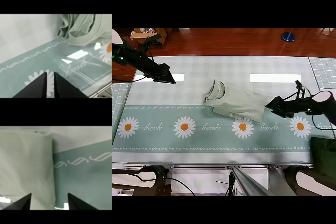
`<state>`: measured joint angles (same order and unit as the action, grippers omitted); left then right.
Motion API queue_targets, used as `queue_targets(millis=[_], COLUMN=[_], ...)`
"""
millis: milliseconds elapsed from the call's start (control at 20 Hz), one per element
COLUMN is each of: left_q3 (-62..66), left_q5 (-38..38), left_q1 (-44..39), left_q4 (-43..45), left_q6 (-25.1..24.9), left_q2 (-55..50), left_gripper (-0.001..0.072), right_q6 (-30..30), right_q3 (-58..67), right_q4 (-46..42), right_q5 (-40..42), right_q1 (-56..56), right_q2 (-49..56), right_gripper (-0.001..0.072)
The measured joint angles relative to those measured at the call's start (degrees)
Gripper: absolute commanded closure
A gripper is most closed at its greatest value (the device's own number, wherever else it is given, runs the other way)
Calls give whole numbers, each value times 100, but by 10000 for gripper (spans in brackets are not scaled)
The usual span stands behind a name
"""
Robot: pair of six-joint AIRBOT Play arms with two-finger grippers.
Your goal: Fold the shirts.
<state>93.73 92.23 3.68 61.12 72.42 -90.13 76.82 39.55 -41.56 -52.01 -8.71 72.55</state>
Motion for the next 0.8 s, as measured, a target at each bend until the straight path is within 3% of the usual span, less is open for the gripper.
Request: queue_targets(millis=[150, 200, 300, 450, 600, 800], left_q3=[0, 0, 0, 0, 0, 0], left_q5=[37, 37, 42, 111, 332, 424], left_q1=[28, 31, 35, 39, 39, 39], left_q4=[22, 20, 0, -11, -22, -26], left_q6=[7, 11, 26, 26, 26, 35], left_q2=[0, 0, 0, 0, 7, 9], left_gripper=[564, 563, 563, 563, 564, 565], right_q6=[-667, -782, -957, -1154, -1403, -855], right_q3=[-243, -278, -326, -269, 83, 870], right_q4=[1021, 1285, 1711, 2168, 2221, 1377], right_q5=[308, 376, 619, 708, 177, -765], right_q1=[184, 302, 595, 841, 682, -50], right_q2=[387, 514, 774, 946, 621, -603], right_gripper=[207, 328, 685, 686, 687, 686])
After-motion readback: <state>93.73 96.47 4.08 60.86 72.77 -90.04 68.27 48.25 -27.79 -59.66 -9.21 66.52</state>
